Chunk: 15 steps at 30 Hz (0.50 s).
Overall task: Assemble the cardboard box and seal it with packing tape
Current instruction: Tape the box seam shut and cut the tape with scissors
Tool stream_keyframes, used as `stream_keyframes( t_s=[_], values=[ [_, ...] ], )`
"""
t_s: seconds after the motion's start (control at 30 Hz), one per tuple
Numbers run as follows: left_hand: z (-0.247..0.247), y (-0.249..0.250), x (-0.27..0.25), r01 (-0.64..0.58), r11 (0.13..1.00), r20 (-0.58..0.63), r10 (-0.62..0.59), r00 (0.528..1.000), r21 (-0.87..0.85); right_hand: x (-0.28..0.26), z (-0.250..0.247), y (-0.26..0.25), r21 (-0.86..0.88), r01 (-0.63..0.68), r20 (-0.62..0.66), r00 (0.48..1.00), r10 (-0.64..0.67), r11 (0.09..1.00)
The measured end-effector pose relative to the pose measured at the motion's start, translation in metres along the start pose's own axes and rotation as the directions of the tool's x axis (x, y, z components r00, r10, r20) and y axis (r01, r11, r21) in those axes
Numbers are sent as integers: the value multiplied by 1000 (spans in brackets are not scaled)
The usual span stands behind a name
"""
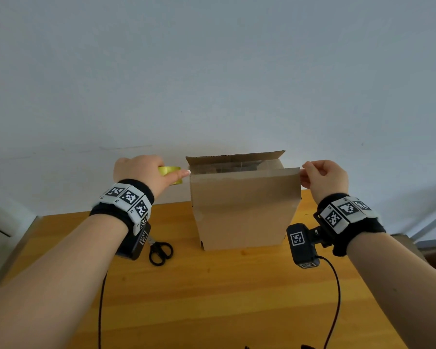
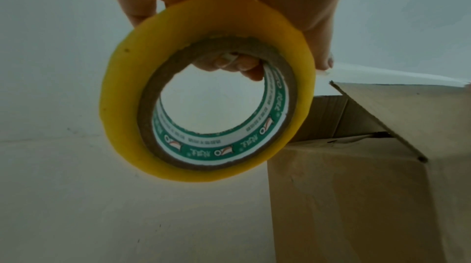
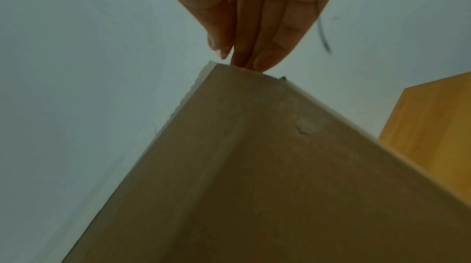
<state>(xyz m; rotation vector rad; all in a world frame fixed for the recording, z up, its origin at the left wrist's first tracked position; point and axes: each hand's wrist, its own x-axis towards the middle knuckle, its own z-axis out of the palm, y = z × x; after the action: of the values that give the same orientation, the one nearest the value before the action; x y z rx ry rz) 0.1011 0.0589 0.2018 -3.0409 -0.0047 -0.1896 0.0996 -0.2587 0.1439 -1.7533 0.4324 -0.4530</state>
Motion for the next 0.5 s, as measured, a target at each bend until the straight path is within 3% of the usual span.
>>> stream_keyframes(
  t_s=[0.5],
  values=[
    [23, 0, 9, -5, 999, -8, 5, 1000, -33, 11, 7, 8, 8, -70, 62, 996, 69, 998]
  ],
)
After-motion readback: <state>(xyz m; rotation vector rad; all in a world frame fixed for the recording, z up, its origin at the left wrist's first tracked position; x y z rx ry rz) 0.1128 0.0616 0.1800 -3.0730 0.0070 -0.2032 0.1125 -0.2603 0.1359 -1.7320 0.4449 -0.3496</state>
